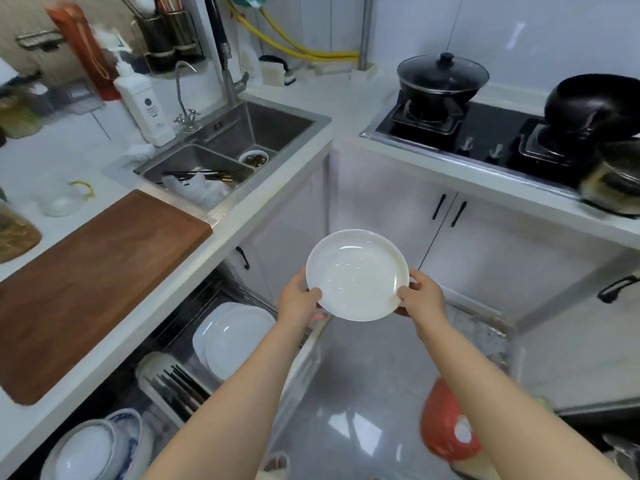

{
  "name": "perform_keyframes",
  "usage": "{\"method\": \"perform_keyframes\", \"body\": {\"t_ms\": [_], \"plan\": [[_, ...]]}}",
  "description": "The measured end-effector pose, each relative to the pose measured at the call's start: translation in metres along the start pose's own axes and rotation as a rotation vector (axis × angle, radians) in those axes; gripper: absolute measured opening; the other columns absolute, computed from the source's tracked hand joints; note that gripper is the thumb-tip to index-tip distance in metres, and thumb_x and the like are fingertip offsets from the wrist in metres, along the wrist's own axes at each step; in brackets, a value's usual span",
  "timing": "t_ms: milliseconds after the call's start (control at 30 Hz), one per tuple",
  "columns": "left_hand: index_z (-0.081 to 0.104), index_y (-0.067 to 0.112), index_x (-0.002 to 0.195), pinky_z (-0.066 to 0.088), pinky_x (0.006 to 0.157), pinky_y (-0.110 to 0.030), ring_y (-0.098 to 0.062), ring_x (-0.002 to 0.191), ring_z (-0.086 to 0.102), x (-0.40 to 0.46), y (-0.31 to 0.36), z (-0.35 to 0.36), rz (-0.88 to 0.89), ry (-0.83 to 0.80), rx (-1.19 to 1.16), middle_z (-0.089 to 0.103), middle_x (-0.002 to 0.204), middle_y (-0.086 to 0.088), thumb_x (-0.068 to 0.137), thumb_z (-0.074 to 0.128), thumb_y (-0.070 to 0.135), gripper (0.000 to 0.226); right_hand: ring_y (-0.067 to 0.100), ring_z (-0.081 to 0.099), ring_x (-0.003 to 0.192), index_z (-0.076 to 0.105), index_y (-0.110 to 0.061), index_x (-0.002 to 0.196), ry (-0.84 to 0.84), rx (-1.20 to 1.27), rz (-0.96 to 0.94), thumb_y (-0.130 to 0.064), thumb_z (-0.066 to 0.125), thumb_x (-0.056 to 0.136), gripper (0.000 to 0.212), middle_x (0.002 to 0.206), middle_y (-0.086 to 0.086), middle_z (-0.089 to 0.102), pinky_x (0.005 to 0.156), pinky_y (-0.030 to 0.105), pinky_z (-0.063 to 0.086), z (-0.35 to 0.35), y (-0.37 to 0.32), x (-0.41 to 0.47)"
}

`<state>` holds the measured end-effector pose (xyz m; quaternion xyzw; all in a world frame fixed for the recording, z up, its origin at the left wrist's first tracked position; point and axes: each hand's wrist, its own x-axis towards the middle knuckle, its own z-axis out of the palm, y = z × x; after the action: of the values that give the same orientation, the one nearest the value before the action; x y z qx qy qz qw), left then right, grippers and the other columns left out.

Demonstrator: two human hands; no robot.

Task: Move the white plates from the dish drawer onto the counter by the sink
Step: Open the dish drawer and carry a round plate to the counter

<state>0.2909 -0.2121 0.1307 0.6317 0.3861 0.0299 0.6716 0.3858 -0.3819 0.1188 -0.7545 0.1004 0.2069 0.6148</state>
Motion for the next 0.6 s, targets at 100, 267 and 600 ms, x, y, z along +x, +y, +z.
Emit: {"method": "perform_keyframes", "body": {"t_ms": [100,267,600], "plan": [[0.047,0.027,0.135,0.058,0.065,-0.038,-0.027,0.073,0.062,-0.009,0.001,0.03,-0.009,-0.001,-0.003,0.061,0.1,-0.005,0.083,0.041,-0.006,0.062,0.028,0.061,0.087,0.059,-0.015,0.122,0.026,0.025,0.021,0.01,0.043,0.08,0.052,0.103,0.012,0.063,0.068,0.036,0.056,-0.032,-0.003,0.003],[0.048,0.022,0.135,0.057,0.072,-0.04,-0.022,0.064,0.058,-0.009,0.011,0.066,-0.034,-0.014,-0.023,0.062,0.092,-0.009,0.082,0.042,-0.006,0.06,0.026,0.058,0.087,0.059,-0.014,0.121,0.051,0.071,0.051,0.012,0.041,0.08,0.052,0.109,0.009,0.058,0.07,0.037,0.055,-0.067,-0.014,0.01],[0.047,0.023,0.136,0.058,0.067,-0.035,-0.029,0.077,0.061,0.03,0.049,0.1,-0.056,-0.07,0.012,0.065,0.102,-0.012,0.082,0.045,-0.005,0.061,0.028,0.06,0.089,0.056,-0.013,0.127,0.096,0.138,0.06,0.012,0.044,0.079,0.056,0.107,0.017,0.061,0.068,0.036,0.055,-0.086,-0.036,0.055]]}}
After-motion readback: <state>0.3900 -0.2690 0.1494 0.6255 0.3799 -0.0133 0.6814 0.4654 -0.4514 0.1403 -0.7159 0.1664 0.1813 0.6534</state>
